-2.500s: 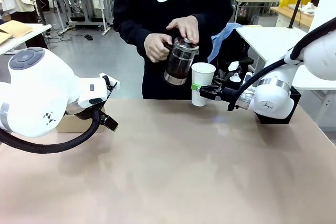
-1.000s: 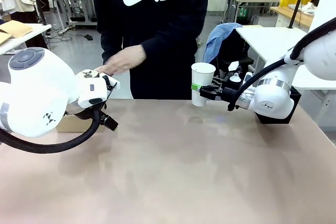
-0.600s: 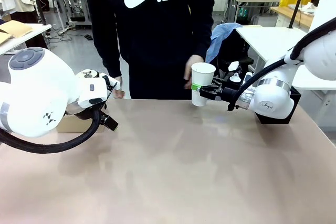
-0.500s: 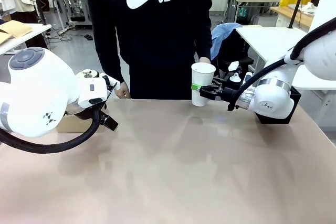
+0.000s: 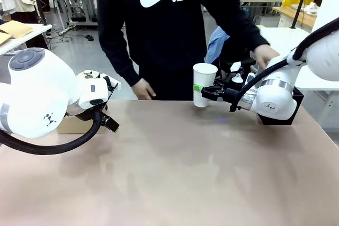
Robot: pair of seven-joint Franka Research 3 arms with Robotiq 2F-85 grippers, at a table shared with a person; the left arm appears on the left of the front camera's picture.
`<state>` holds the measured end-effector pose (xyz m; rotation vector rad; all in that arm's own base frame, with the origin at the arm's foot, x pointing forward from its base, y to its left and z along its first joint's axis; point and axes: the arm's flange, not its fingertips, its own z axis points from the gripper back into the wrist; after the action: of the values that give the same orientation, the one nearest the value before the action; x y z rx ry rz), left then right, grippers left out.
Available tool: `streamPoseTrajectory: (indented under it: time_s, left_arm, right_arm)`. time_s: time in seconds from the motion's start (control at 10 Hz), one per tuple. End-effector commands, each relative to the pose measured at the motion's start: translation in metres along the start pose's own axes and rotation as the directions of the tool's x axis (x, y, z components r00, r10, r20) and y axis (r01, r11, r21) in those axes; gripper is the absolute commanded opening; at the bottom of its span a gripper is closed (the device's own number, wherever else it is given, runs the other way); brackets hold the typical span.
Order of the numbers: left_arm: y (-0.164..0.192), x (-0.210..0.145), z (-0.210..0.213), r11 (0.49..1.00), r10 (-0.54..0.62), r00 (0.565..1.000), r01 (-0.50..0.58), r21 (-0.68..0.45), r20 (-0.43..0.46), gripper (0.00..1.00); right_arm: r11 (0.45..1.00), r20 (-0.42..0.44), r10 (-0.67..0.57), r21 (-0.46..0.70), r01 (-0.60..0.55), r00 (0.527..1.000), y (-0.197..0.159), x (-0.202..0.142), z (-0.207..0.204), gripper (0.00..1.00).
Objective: Pour a drink into a cup and package it in a carrier.
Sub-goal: When a person places the Paper Cup Lid on the 600 ml Paper Cup , lift the 600 ml Paper Cup.
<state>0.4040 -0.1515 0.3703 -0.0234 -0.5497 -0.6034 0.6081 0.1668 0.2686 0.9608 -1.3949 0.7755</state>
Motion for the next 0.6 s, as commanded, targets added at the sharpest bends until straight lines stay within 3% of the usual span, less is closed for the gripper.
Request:
streamPoseTrajectory:
  time_s: [0.0,0.5]
  left_arm:
    - [0.0,-0.0001,0.0002,1.0,0.0,1.0,0.0,-0.001,0.001,1.0]
    - [0.0,-0.0001,0.0002,1.0,0.0,1.0,0.0,-0.001,0.001,1.0]
  right_arm:
    - [1.0,-0.002,0.001,-0.001,-0.001,1.0,0.0006,0.002,-0.0017,0.81]
    - [1.0,-0.002,0.001,-0.001,-0.001,1.0,0.0006,0.002,-0.0017,0.81]
